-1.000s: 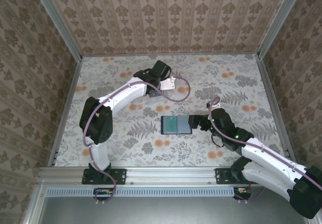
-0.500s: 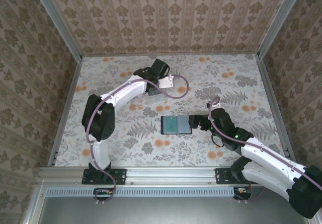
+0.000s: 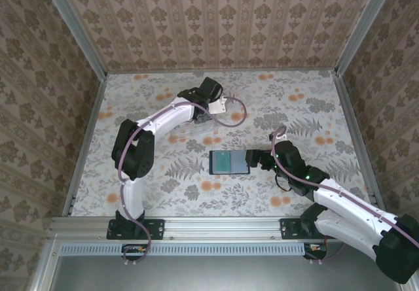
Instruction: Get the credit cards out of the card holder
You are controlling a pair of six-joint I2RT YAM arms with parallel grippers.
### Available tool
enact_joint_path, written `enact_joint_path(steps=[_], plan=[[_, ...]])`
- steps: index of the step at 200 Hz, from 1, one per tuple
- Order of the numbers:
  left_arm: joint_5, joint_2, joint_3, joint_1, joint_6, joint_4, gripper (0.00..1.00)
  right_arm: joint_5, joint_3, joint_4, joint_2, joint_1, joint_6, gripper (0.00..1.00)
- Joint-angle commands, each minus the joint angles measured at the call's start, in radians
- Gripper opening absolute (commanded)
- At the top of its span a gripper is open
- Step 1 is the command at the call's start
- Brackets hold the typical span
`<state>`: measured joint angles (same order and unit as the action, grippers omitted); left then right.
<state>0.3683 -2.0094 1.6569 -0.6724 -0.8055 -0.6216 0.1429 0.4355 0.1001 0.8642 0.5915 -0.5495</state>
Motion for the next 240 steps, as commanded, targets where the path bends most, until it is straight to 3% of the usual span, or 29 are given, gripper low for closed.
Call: enact_joint_path(steps=[1,23,37,102,111,178,208,240], plan=[[0.053,-0.012,0.03,0.007,0.009,0.027,0.14,-0.014,-0.014,-0.027,-0.001,-0.007,-0.002,1.0],[0.087,-0.014,0.029,0.007,0.006,0.053,0.15,-0.017,-0.015,-0.029,-0.003,-0.009,-0.002,1.0],[0.104,-0.014,0.032,0.007,0.004,0.064,0.25,-0.019,-0.015,-0.031,-0.001,-0.009,-0.001,1.0],[0.113,-0.015,0.026,0.01,0.008,0.068,0.27,-0.028,-0.017,-0.033,-0.001,-0.01,-0.001,1.0],[0.115,-0.014,0.024,0.01,0.009,0.072,0.37,-0.028,-0.015,-0.033,0.001,-0.011,-0.001,1.0],[0.08,0.037,0.02,0.002,0.059,0.032,0.37,-0.025,-0.018,-0.034,-0.002,-0.013,0.0,1.0],[0.055,0.122,0.005,-0.011,0.18,0.005,0.4,-0.034,-0.02,-0.046,0.005,-0.013,0.011,1.0],[-0.018,0.281,-0.093,-0.016,0.419,0.002,0.47,-0.075,-0.018,-0.066,0.02,-0.012,0.019,0.96]])
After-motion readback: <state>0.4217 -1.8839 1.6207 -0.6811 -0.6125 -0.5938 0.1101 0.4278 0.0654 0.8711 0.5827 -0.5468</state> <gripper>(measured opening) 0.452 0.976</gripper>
